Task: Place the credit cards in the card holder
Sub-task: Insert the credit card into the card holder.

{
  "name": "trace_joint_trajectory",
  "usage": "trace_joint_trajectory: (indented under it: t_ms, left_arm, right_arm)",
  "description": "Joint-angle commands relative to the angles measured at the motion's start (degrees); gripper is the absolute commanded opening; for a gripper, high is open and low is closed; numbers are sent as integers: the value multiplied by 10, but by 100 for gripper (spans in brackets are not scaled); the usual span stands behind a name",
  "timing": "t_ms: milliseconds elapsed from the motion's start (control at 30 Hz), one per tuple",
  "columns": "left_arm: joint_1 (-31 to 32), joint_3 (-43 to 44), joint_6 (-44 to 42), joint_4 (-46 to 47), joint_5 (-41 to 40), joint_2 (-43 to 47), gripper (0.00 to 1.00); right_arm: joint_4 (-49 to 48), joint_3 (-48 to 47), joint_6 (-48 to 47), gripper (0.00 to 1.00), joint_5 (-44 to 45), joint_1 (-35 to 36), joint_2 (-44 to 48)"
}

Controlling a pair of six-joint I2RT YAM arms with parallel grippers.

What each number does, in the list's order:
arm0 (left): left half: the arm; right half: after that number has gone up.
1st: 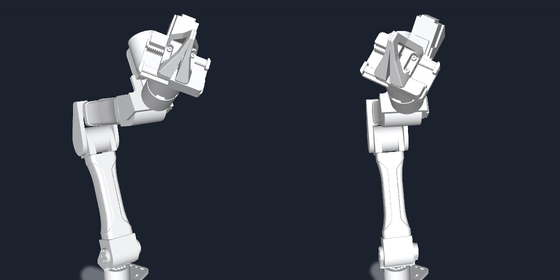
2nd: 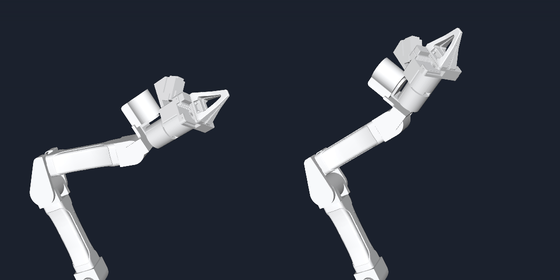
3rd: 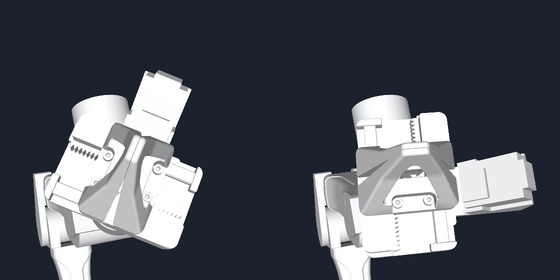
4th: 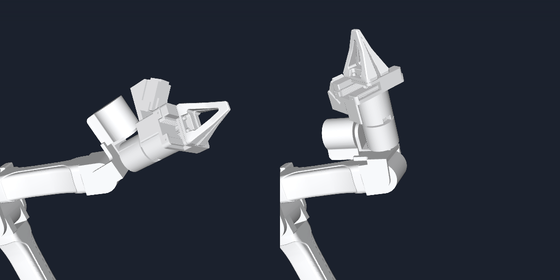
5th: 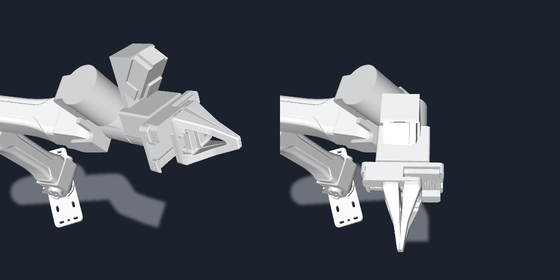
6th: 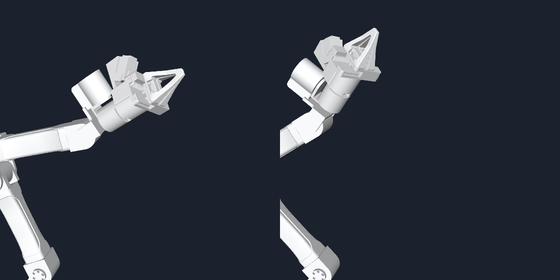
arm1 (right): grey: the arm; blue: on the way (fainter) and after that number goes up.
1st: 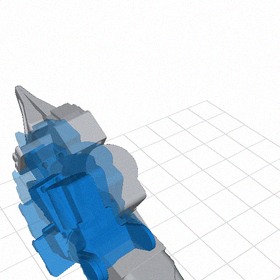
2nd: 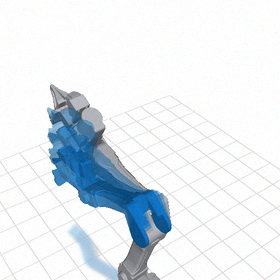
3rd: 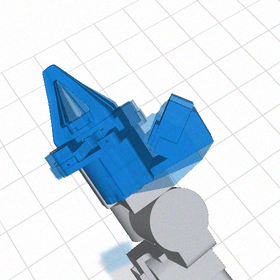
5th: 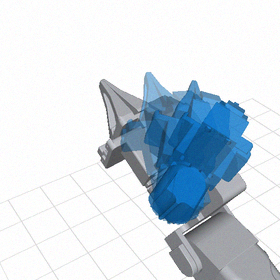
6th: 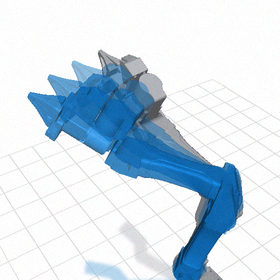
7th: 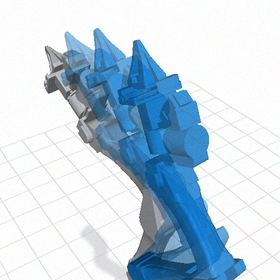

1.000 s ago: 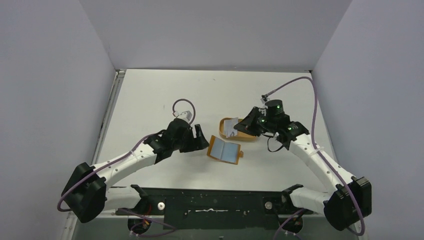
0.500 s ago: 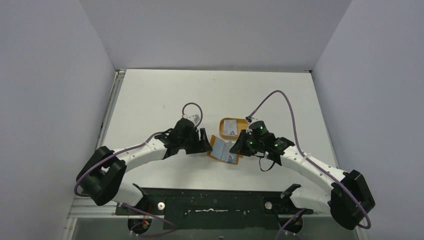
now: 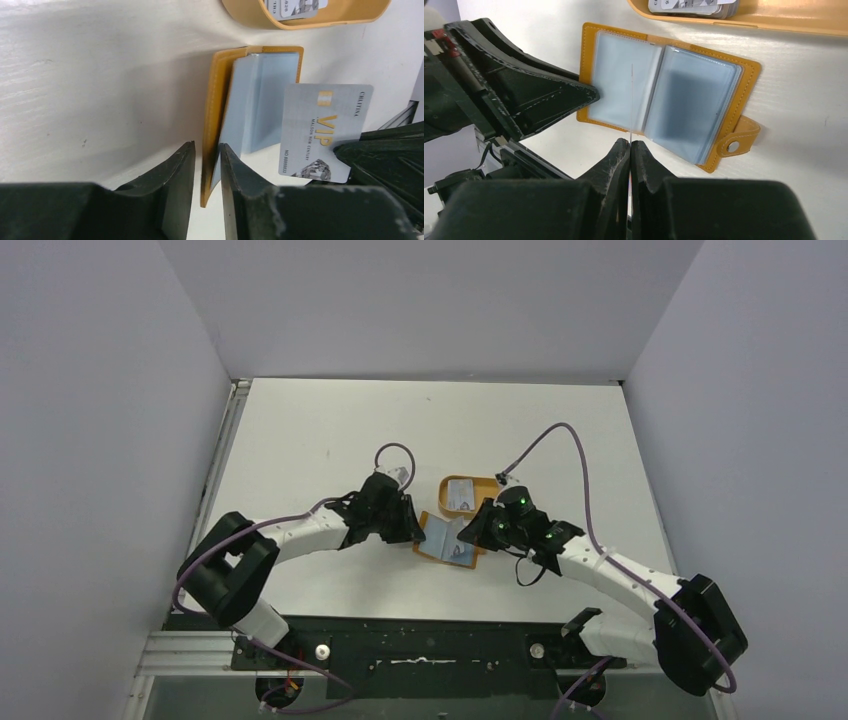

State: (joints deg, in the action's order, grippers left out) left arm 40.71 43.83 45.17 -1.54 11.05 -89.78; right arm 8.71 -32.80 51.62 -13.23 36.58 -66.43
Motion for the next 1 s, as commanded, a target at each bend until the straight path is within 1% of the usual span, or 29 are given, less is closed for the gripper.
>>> trace_joint_trajectory:
  t_ms: [0, 133, 200, 333, 533, 700, 967]
  left_arm:
    - [-1, 13, 11, 33, -3, -10, 17]
    - [1, -13, 34, 33, -17, -12, 3]
    - [2, -24, 43, 33, -22, -15, 0]
    - [5, -41, 55, 31, -31, -14, 0]
    - [13, -49, 62, 30, -36, -8, 0]
    - [19, -52, 66, 27, -41, 0, 0]
    - [32, -55, 75, 16, -65, 18, 0]
  right_arm:
    - [-54, 0, -13, 0, 10, 2, -10]
    - [-47, -13, -39, 0, -11, 2, -38]
    - [-62, -8, -38, 0, -19, 2, -49]
    - [-108, 5, -27, 0, -33, 1, -69]
    - [-136, 4, -18, 0, -42, 1, -104]
    - [-130, 1, -6, 0, -30, 0, -121]
    - [-116, 17, 14, 0, -12, -9, -112]
